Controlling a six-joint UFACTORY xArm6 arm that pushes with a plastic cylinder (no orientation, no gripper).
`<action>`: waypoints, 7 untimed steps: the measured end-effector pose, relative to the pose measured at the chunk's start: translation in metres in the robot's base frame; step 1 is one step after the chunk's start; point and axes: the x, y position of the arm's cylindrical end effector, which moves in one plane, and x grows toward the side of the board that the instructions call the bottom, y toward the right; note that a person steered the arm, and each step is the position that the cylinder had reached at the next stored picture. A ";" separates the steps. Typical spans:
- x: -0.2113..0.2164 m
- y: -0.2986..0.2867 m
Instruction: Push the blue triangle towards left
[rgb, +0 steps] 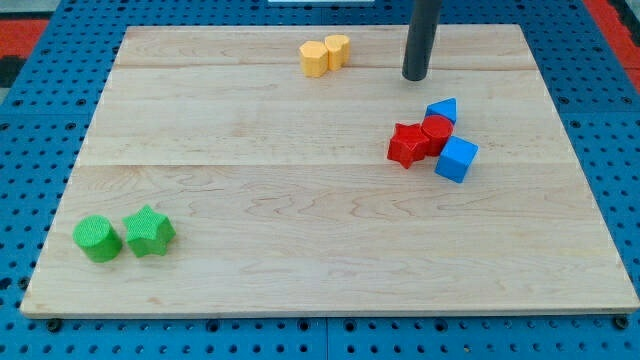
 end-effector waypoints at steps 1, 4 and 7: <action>0.000 0.001; 0.000 -0.001; 0.000 0.015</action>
